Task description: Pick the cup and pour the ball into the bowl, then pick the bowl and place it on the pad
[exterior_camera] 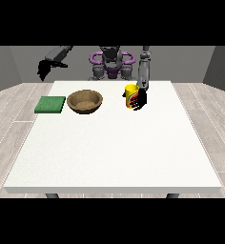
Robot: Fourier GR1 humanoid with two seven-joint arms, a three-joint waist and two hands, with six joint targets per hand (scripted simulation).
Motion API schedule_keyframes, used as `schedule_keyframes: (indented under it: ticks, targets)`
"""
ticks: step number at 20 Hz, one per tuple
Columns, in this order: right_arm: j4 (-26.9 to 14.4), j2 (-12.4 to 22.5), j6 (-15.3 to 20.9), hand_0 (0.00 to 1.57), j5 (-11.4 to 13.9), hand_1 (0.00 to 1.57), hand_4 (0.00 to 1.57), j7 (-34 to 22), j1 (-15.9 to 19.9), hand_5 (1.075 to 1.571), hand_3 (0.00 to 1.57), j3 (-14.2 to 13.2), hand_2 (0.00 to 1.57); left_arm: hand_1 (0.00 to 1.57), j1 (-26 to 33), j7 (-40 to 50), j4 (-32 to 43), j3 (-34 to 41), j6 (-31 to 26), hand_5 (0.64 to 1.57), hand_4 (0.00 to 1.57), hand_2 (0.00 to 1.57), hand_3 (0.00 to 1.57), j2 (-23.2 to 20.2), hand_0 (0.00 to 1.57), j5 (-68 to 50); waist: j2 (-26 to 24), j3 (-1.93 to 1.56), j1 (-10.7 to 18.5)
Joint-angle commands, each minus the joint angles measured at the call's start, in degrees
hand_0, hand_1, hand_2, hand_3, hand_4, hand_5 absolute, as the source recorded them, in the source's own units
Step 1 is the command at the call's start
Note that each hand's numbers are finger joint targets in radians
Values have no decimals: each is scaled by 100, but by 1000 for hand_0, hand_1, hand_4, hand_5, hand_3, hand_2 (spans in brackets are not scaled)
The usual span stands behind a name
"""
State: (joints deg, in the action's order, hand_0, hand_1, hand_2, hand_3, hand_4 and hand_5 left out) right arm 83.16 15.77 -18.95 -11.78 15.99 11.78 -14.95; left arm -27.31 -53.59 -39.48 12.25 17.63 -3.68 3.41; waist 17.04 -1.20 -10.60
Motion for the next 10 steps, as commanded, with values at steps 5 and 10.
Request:
schedule_keyframes:
  ticks: [5,10]
  targets:
    - [-132,194,-177,0,-136,0,0,-85,-72,1570,0,-162,0,1327,70,9,369,-173,741,1245,1500,1571,1571,119,1327,410,-154,122,-66]
    - [-687,210,-191,0,-113,0,0,-602,-296,1569,0,-117,0,1381,-194,1855,215,-723,1225,1341,1571,1571,1571,-795,1381,1384,-1433,103,132]
